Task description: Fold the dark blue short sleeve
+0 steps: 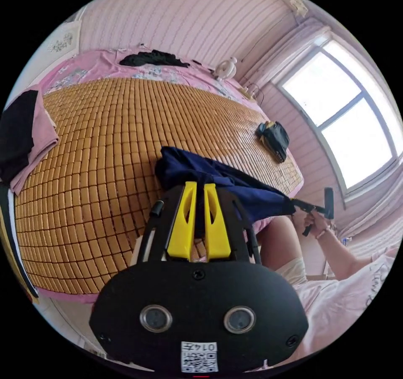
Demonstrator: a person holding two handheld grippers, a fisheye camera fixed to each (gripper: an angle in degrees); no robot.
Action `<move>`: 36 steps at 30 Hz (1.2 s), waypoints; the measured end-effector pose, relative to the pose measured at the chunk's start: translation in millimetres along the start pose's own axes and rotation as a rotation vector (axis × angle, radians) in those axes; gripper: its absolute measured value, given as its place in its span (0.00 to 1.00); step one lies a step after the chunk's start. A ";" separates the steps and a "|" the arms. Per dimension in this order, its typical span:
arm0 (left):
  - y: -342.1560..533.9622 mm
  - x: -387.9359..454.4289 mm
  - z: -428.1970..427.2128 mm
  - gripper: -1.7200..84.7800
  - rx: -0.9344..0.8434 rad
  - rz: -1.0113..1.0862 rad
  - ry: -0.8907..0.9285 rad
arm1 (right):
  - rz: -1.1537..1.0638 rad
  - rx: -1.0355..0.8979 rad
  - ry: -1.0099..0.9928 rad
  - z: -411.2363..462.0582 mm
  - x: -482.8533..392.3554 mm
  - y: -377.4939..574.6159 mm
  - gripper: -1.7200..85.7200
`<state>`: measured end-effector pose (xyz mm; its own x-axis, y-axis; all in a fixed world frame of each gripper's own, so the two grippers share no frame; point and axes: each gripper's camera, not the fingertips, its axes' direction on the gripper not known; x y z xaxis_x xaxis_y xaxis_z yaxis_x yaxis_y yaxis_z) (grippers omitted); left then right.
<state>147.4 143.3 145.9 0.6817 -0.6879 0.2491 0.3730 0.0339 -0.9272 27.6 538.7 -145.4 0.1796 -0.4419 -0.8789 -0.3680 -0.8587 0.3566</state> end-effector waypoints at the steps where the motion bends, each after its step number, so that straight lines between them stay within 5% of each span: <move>1: -7.2 -4.3 -9.8 0.08 0.048 -0.013 -0.017 | 0.002 -0.029 0.017 9.1 0.9 -1.4 0.03; 7: 5.5 -26.2 -4.1 0.10 0.010 -0.087 -0.105 | 0.009 -0.082 0.163 28.4 -7.1 -1.9 0.07; 16: 59.8 -15.5 6.5 0.14 -0.113 0.019 -0.189 | -0.092 -0.082 0.026 27.9 -18.2 -2.7 0.18; 23: 49.7 0.6 56.3 0.09 -0.241 0.213 -0.274 | -0.122 -0.271 0.076 61.9 -26.0 -29.9 0.08; 27: 38.5 -8.3 58.4 0.04 -0.323 0.160 -0.149 | -0.124 -0.176 -0.122 22.9 -26.7 -49.2 0.05; 32: 13.7 -41.9 -23.4 0.05 -0.057 -0.061 0.166 | 0.117 0.002 -0.365 -17.1 7.7 -91.9 0.06; 36: -7.0 -62.2 -36.6 0.09 0.003 -0.175 0.084 | 0.180 0.021 -0.250 -2.8 11.1 -116.2 0.08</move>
<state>79.3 159.2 126.7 0.5510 -0.7418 0.3823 0.4830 -0.0900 -0.8710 75.0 632.9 -195.7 -0.1195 -0.5068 -0.8538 -0.3925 -0.7658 0.5095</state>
